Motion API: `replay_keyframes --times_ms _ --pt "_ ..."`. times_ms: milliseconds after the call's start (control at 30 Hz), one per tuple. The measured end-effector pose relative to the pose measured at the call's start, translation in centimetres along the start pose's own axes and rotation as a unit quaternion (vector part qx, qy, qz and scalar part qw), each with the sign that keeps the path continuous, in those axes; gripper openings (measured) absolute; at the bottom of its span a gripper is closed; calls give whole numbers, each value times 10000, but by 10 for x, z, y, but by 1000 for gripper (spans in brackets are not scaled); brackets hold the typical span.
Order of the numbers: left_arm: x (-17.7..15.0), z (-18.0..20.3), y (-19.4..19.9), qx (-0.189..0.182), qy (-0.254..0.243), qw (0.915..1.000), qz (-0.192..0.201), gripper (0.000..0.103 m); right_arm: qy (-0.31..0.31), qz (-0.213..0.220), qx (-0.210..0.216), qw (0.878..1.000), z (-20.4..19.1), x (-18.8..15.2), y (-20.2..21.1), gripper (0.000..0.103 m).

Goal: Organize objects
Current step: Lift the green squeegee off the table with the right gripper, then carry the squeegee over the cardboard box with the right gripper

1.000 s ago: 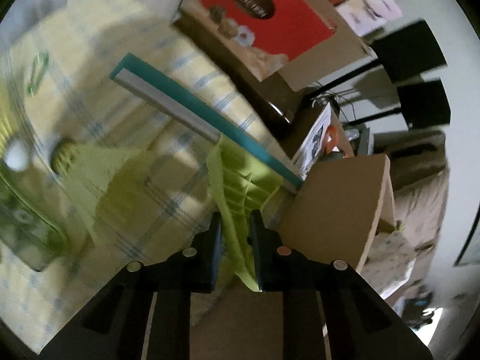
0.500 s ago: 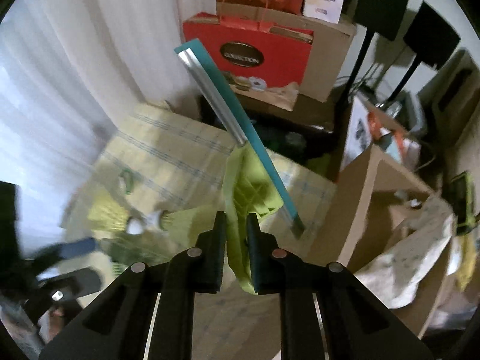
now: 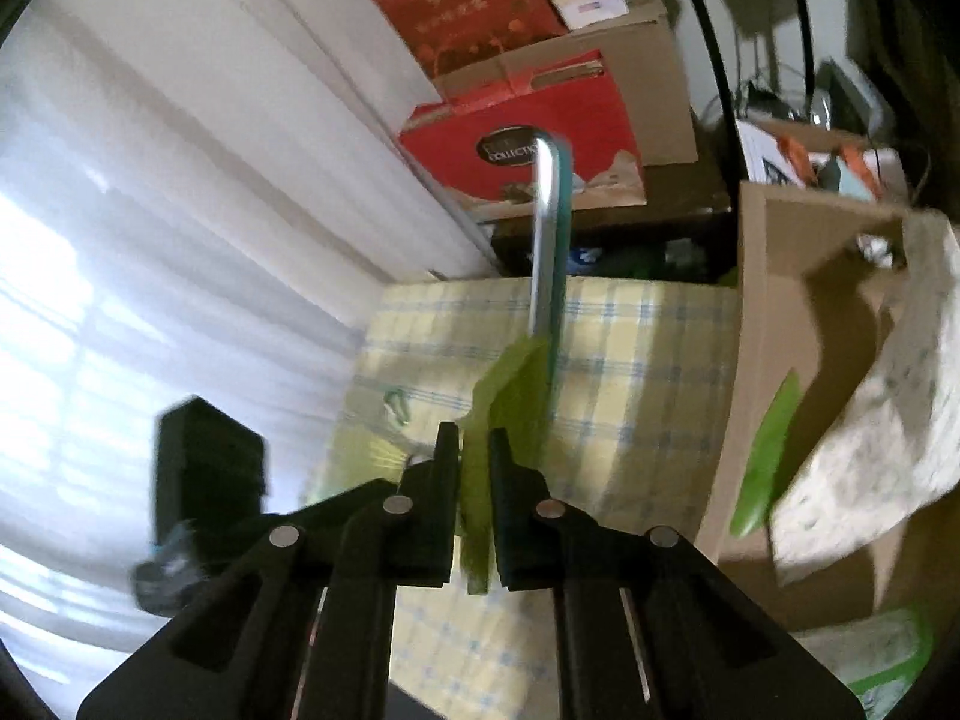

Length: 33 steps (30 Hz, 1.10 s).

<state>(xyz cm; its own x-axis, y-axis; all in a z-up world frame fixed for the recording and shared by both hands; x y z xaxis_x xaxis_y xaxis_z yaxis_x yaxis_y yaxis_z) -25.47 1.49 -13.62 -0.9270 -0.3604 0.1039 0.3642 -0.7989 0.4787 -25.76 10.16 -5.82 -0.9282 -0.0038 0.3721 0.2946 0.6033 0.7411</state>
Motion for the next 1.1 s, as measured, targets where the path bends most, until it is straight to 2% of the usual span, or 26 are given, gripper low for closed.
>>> replay_keyframes --times_ms 167,300,433,533,600,667,700,767,833,867,1100 --pt "-11 -1 -13 54 -39 9999 -130 101 -213 -22 11 9998 13 -11 5 8" --pt "-30 -6 -16 244 -413 9985 -275 101 -547 -90 104 9984 29 -18 2 8" --pt "-52 -15 -25 684 -1012 9909 -564 100 -652 -156 116 9977 35 -24 -2 8" --pt "-65 -17 -33 915 -1307 9846 -722 94 -757 -189 272 9966 33 -26 -1 8" --pt "-70 -16 -37 995 -1473 9812 -755 85 -787 -191 363 9961 30 -27 1 8" --pt "-72 -14 -38 1047 -1563 9789 -796 67 -817 -180 435 9955 28 -26 4 8" --pt "-73 -14 -38 1086 -1592 9780 -797 61 -827 -169 466 9953 27 -26 5 8" --pt "-75 -16 -39 1202 -1670 9748 -863 34 -847 -137 539 9949 24 -24 10 8" --pt "-76 -16 -40 1239 -1724 9732 -884 20 -852 -106 592 9945 23 -24 14 8" --pt "-76 -16 -39 1280 -1749 9726 -846 15 -840 -96 592 9947 22 -24 17 8" --pt "-81 7 -33 1433 -2179 9623 -767 14 -836 66 667 9942 25 -18 37 8"
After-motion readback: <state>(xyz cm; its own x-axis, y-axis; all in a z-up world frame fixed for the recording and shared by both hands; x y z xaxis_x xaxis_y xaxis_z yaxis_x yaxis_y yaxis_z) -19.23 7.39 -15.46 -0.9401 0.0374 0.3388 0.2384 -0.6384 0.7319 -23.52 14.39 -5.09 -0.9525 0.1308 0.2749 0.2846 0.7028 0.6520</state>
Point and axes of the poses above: each gripper's, at about its wrist camera, not at the fingertips, and y roughly against the way its jaws point, z to its right, x to its top, the point moved 9 cm from there along -y, roughly the way its jaws point, and after that the axes turned 5 degrees about -y, right-handed, at the moved point
